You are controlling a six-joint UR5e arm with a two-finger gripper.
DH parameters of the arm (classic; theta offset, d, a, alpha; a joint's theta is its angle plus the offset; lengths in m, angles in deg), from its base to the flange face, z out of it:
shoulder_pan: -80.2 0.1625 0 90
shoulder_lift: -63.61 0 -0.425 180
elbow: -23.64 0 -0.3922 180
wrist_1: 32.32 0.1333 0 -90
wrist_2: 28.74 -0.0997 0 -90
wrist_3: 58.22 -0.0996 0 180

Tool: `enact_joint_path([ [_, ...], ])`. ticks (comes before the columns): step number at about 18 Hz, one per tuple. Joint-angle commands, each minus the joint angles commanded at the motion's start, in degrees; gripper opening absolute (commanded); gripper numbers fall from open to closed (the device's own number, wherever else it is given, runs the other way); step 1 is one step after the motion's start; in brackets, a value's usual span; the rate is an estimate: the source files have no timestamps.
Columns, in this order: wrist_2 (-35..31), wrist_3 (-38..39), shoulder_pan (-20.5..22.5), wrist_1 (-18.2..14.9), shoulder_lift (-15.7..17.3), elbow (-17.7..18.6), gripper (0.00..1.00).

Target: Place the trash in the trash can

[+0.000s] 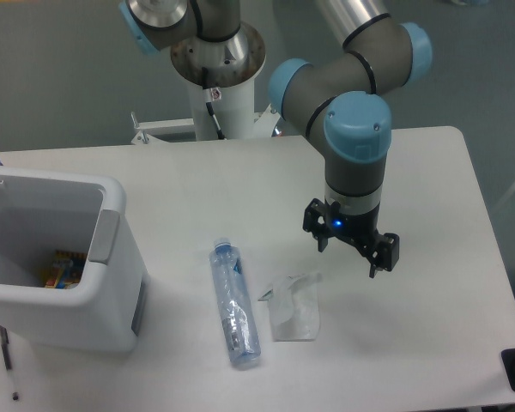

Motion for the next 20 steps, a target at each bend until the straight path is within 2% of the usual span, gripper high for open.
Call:
enact_joint_path([
  [6,0.7,2.6,0.0,0.3,-0.4,0.0,1.00],
  [10,4.0,6.5,-0.2,1.0,-0.2,0.8,1.00],
  [12,4.0,9.8,-1.0,3.4,-0.1,1.8,1.00],
  [18,4.0,10.5,-1.7,3.7,0.0,4.9,1.00],
  [20,4.0,10.4,-2.5,4.1,-1.0,5.5,1.00],
])
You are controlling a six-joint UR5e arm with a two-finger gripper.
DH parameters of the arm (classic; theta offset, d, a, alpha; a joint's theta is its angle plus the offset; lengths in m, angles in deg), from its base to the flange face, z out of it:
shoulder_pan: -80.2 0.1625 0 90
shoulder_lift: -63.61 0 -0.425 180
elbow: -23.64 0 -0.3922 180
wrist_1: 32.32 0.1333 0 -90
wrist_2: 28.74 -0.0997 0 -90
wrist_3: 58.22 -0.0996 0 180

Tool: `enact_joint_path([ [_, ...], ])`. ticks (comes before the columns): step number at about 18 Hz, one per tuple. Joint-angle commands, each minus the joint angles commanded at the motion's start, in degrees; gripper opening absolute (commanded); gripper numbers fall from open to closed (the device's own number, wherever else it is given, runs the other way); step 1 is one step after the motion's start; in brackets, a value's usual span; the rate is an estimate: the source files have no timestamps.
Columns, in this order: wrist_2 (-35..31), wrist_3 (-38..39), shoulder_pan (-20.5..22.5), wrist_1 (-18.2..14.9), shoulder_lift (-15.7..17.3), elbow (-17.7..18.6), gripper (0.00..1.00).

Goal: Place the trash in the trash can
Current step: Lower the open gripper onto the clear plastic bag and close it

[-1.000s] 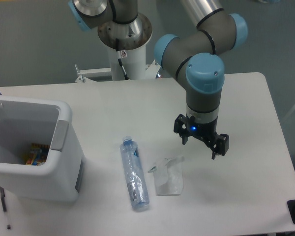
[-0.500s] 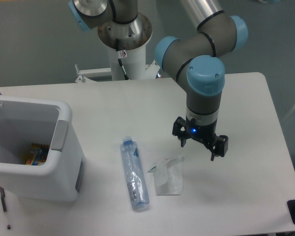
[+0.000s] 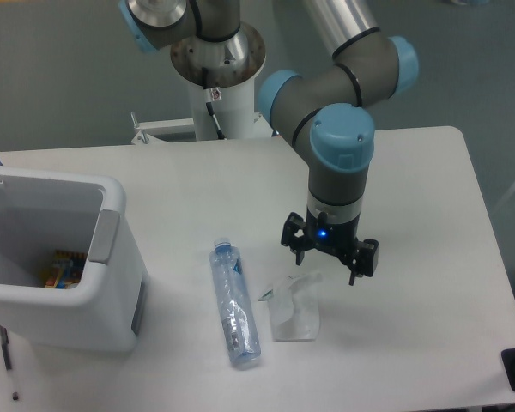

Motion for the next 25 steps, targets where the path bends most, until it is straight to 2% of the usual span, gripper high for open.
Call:
enact_joint_path([
  [6,1.2,-0.1,-1.1,5.8,-2.3,0.5,1.00],
  [13,0.7,0.2,-3.2,6.2,-5.7,1.1,1.00],
  [17,1.0,0.1,-3.3,6.3,-6.2,2.1,0.98],
  [20,1.0,0.2,-3.6,6.2,-6.6,2.2,0.82],
  [23,0.9,0.3,-3.8,6.2,-6.7,2.2,0.60],
  [25,0.9,0.7,-3.9,6.2,-6.7,2.2,0.42],
])
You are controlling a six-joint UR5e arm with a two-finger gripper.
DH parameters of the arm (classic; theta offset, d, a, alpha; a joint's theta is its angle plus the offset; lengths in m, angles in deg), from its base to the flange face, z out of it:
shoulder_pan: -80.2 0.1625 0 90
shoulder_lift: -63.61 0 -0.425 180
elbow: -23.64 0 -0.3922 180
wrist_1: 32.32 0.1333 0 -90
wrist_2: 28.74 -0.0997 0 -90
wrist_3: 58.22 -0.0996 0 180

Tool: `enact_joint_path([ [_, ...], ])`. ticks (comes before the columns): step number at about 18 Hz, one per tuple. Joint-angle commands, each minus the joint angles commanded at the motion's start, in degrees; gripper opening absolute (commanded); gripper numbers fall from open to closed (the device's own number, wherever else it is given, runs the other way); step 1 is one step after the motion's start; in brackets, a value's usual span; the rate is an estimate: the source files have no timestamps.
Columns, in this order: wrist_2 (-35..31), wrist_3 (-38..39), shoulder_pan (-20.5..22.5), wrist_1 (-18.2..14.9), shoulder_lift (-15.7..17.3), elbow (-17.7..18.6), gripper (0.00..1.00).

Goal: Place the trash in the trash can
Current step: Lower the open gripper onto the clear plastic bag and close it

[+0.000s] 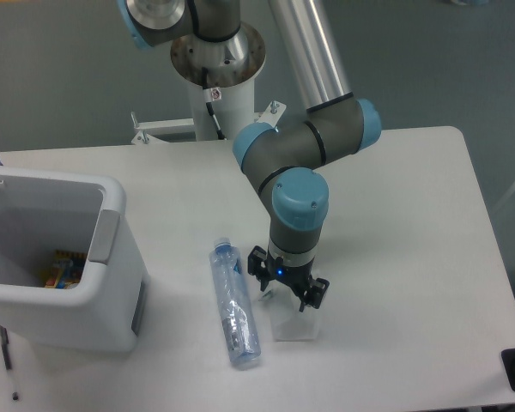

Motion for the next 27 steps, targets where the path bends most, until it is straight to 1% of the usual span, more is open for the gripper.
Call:
enact_joint_path([
  [3,0.0,1.4,0.0,0.1,0.3,0.0,0.17],
  [5,0.1,2.6,0.0,0.1,0.3,-0.6,0.04],
  [6,0.2,3.2,0.0,0.0,0.3,-0.9,0.01],
  [10,0.4,5.4,0.1,0.1,0.4,-1.7,0.00],
  [15,0.9,6.2,0.1,0.0,0.7,-2.1,0.00],
  [19,6.9,10.1,1.0,0.0,1.1,-4.5,0.00],
  [21,10.1,14.5,1.3,-0.2,1.0,-6.4,0.00],
  [23,11.8,18.4,1.3,-0.2,1.1,-7.6,0.00],
  [25,13.6,20.6,1.5,-0.7,2.7,-9.0,0.00],
  [27,16.3,21.4,1.5,-0.9,4.3,-9.3,0.00],
])
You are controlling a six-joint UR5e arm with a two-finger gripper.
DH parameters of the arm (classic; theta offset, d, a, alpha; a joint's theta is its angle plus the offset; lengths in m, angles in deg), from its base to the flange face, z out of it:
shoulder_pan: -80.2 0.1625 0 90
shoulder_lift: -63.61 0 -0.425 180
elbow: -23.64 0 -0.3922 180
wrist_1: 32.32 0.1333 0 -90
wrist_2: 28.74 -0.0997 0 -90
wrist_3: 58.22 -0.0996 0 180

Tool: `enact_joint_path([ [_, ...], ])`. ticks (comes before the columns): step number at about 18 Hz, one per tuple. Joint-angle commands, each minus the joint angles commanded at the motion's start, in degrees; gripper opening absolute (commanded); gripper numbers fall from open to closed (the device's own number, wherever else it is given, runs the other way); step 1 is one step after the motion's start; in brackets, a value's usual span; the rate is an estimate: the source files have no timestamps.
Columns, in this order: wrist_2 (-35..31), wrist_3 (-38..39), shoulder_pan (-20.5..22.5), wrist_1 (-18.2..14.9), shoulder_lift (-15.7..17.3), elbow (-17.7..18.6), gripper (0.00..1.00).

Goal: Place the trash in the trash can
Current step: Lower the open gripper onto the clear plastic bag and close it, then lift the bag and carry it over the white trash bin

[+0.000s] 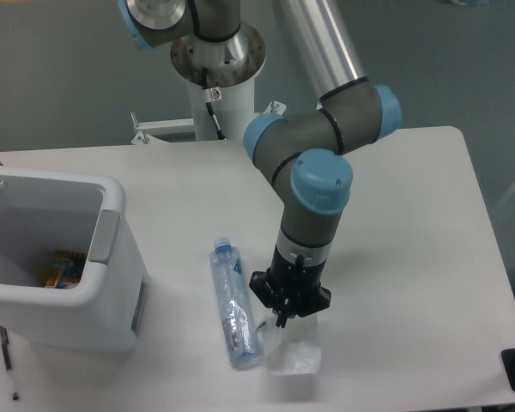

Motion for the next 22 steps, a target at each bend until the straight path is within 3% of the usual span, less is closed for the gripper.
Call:
enact_joint_path([
  [5,1.6,3.0,-1.3,-1.1,5.3,0.3,0.00],
  [11,3.8,6.1,-5.0,-6.0,11.8,0.1,0.00],
  [17,8.0,10.4,-6.8,-6.2,18.3,0.3,0.00],
  [22,9.2,12.3,-9.0,-6.2,21.1,0.4,0.00],
])
